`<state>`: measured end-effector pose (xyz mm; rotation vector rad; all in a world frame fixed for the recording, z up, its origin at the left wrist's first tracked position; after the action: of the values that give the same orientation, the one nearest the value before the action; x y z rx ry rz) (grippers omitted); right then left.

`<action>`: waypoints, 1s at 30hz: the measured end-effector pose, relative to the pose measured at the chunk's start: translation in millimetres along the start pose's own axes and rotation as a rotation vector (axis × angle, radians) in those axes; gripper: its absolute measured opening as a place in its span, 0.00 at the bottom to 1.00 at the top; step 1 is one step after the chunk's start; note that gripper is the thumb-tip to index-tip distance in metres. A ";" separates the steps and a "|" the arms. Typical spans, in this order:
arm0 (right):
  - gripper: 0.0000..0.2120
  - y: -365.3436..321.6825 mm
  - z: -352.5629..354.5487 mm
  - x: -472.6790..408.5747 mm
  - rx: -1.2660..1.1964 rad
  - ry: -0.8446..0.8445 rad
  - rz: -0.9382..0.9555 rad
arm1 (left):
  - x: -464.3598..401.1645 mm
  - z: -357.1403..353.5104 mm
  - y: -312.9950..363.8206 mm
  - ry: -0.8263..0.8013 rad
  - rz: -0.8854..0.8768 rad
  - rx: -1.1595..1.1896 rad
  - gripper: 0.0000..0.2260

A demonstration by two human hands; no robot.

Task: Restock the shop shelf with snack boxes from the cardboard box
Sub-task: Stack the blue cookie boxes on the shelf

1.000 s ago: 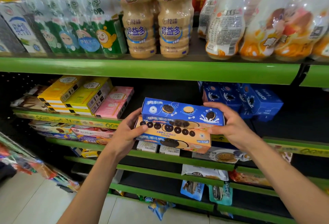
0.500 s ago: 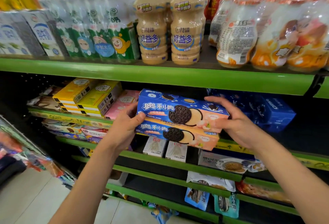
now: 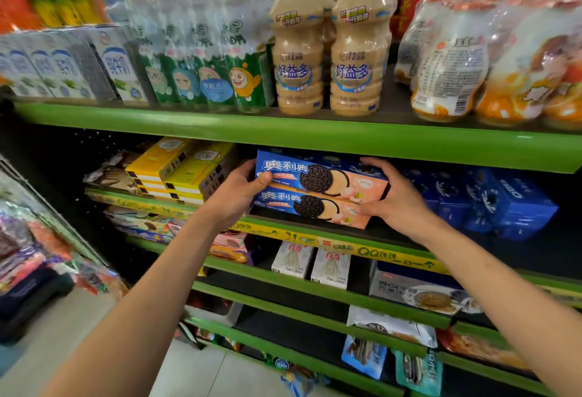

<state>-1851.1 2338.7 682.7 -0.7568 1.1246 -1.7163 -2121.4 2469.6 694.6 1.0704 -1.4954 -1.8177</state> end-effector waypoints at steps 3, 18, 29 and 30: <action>0.45 1.5 -1.7 -1.8 0.024 -0.005 0.000 | 0.0 5.2 4.0 -0.035 -0.012 -0.141 0.13; 0.38 -3.3 -18.2 -7.6 -0.074 -0.094 0.016 | -2.5 20.7 -3.9 0.082 0.001 -0.144 0.30; 0.38 -8.0 -28.4 -0.8 -0.043 -0.122 0.052 | -2.3 29.7 -10.9 0.123 0.013 -0.071 0.28; 0.37 -6.9 -29.1 0.6 -0.032 -0.122 0.054 | -1.8 30.5 -11.6 0.125 0.017 -0.055 0.28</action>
<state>-1878.5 2349.5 677.6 -0.8320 1.0811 -1.5892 -2145.3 2490.1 685.7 1.1202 -1.3703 -1.7371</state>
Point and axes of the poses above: each hand's wrist, its own x-axis away from the middle knuckle, its own z-axis out of the back of the hand, y = z × x, the point moved 1 cm from there along -x, towards the middle knuckle, and after that the axes turned 12 degrees about -z, right-handed, at the moved point
